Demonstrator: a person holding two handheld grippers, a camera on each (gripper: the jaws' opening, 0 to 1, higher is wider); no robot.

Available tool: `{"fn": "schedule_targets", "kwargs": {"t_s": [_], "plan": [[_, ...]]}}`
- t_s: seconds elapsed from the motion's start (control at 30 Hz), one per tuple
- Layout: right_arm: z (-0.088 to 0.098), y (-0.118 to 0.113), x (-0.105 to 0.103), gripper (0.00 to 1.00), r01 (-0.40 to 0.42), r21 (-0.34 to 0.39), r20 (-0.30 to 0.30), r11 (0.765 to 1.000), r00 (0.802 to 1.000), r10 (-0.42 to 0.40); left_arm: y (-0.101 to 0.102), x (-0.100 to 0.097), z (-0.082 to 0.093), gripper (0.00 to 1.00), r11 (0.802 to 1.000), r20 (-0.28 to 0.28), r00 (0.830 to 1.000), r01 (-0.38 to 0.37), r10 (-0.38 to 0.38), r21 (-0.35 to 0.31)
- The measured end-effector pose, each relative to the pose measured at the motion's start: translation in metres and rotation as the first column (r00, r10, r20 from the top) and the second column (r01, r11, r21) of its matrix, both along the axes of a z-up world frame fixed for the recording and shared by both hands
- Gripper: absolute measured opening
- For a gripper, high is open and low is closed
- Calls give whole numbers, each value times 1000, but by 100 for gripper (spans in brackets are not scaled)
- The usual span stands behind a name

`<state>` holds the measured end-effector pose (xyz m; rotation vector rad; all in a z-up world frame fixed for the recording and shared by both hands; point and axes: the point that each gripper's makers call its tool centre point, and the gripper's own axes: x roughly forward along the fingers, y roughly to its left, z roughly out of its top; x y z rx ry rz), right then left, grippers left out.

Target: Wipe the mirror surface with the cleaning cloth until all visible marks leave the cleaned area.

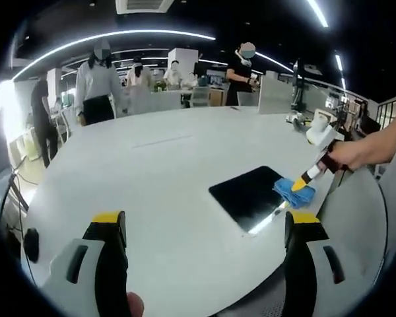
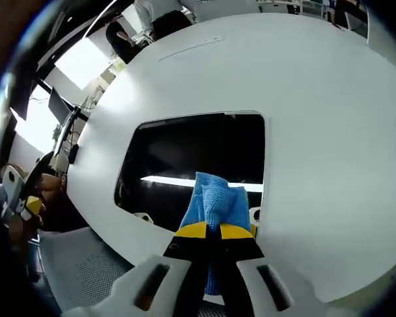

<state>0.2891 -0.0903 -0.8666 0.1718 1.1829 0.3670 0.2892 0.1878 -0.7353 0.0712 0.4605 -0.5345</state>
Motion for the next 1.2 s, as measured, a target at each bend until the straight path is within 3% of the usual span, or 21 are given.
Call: {"fn": "schedule_targets", "kwargs": {"t_s": [0.37, 0.73, 1.2], "plan": [[0, 30, 1, 0, -48, 13, 0, 999, 999, 48, 5, 7, 6, 99, 1000, 17, 1000, -22, 22, -2], [-1, 44, 1, 0, -89, 2, 0, 996, 996, 89, -1, 4, 1, 99, 1000, 12, 1000, -26, 26, -5], [-1, 78, 7, 0, -124, 29, -10, 992, 992, 125, -5, -1, -8, 99, 1000, 1, 1000, -11, 11, 21]]}}
